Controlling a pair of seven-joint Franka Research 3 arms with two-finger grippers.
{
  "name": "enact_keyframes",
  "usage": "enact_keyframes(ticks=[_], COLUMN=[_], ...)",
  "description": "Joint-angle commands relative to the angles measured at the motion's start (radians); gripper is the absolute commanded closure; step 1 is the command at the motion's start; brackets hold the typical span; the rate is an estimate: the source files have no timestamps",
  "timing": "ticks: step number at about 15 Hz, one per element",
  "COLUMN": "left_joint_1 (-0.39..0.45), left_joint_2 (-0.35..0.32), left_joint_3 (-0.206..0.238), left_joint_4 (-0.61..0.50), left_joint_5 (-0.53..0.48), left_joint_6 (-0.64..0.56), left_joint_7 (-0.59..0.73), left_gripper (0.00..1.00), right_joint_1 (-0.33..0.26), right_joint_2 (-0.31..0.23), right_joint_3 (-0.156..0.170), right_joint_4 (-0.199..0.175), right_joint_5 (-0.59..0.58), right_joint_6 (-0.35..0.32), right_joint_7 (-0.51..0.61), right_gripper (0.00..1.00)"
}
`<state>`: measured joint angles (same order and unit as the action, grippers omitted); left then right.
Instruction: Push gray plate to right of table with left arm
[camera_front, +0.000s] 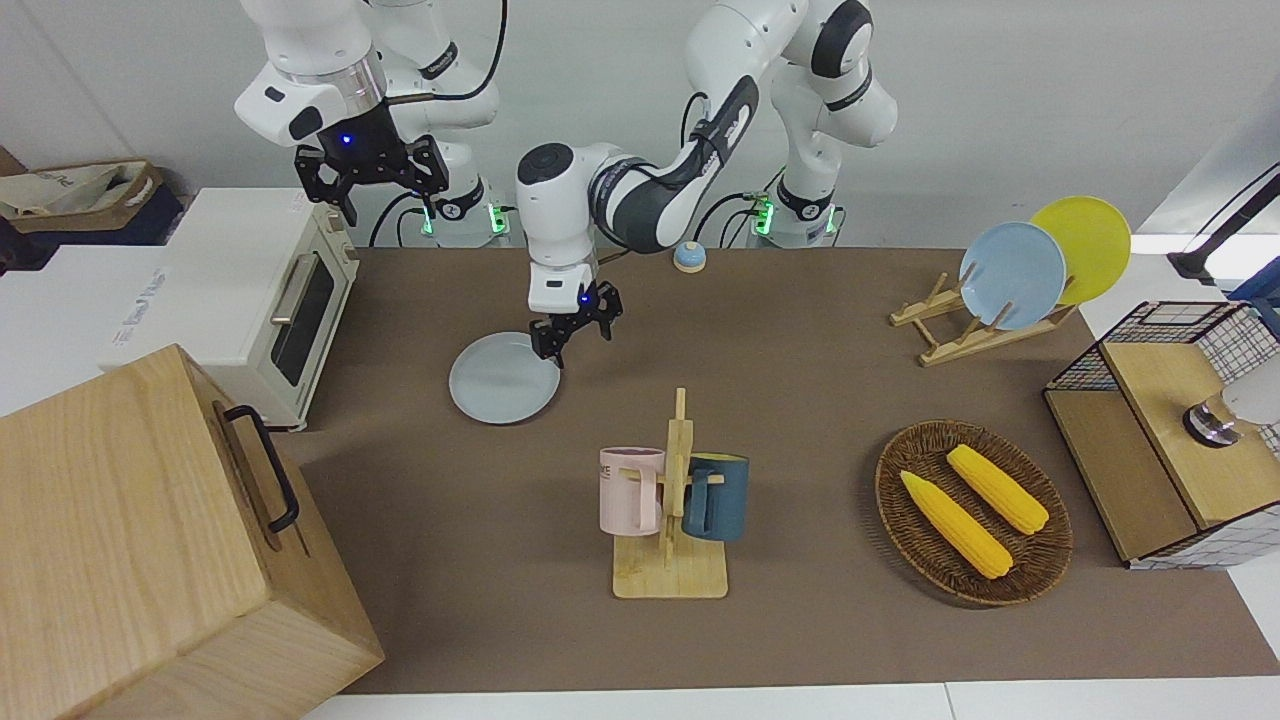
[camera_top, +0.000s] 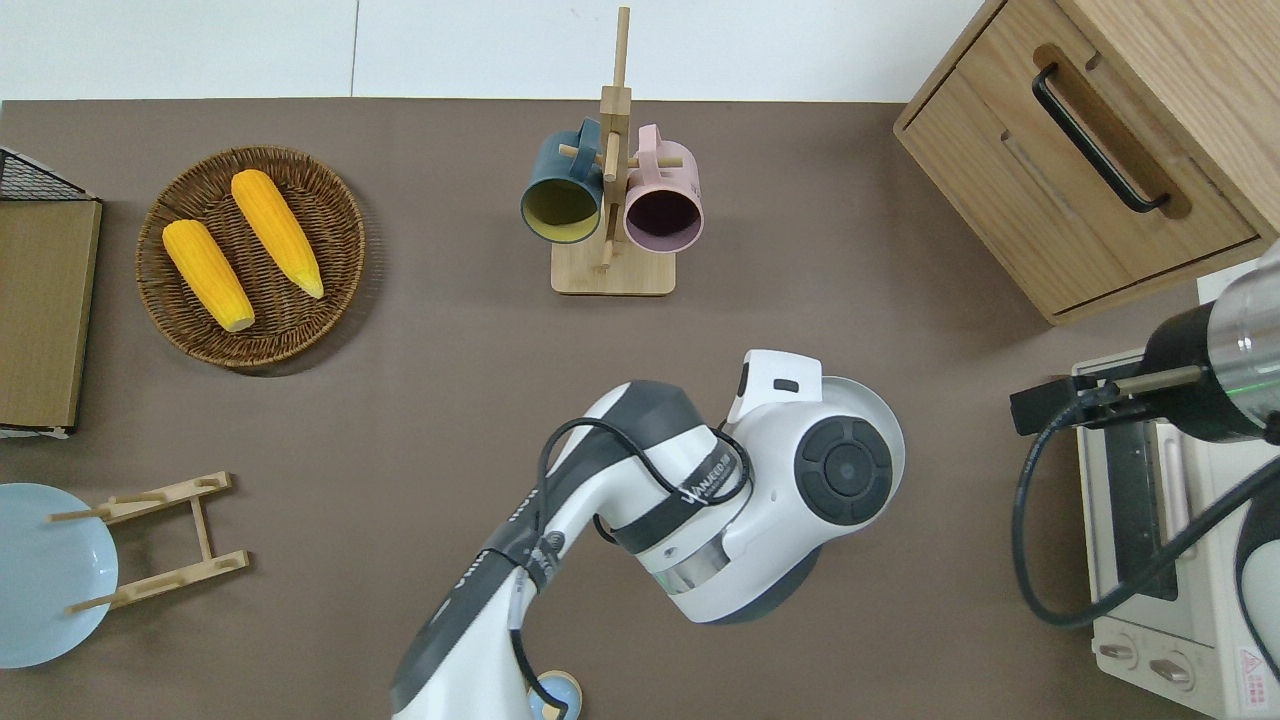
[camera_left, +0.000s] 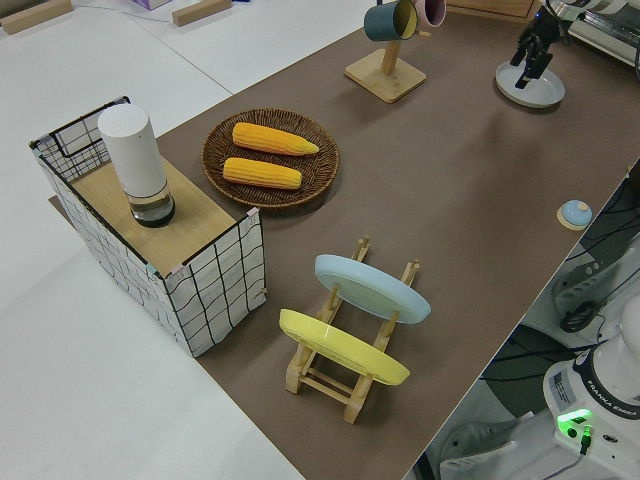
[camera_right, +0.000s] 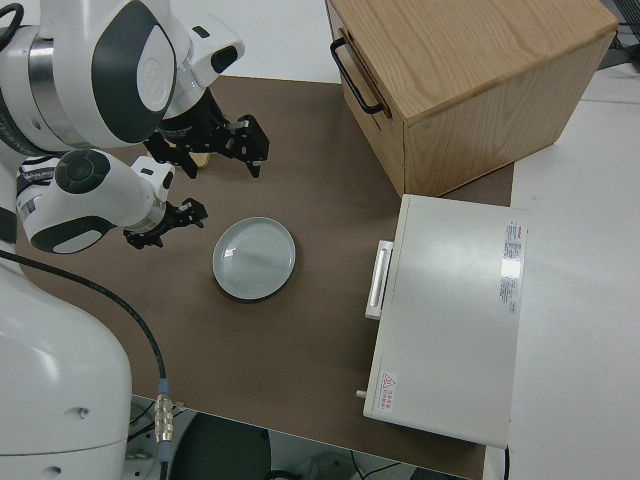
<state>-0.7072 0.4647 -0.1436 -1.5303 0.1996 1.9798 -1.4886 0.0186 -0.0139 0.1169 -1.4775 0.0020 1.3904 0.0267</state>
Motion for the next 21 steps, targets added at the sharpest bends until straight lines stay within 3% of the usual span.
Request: enact_keyframes(ticks=[1,5,12,17,21], left_joint_1=[0.07,0.175,0.382,0.514,0.668], left_joint_2=[-0.11,-0.224,-0.379,-0.408,-0.442], left_joint_3=[0.001,0.003,0.004,0.007,0.012], left_joint_4=[-0.011,-0.011,-0.011,-0.016,-0.028], left_joint_5=[-0.046,-0.081,-0.123,-0.123,-0.147], left_joint_6=[-0.146,-0.249,-0.43,-0.498,-0.545], left_joint_7=[0.195,0.463,0.775,0.967,1.218], left_gripper=[0.0,0.0,0.0,0.01,0.01], right_joint_1=[-0.02,-0.02,-0.02,-0.02,-0.02], right_joint_2=[-0.003,-0.003,-0.003,-0.003,-0.003], right_joint_3=[0.013,0.013,0.013,0.013,0.013], right_joint_4=[0.008,0.008,0.008,0.008,0.008], right_joint_5=[0.01,0.01,0.01,0.01,0.01], right_joint_6=[-0.014,-0.014,-0.014,-0.014,-0.014], right_joint_7=[0.001,0.001,0.001,0.002,0.002], right_gripper=[0.017,0.017,0.017,0.017,0.017])
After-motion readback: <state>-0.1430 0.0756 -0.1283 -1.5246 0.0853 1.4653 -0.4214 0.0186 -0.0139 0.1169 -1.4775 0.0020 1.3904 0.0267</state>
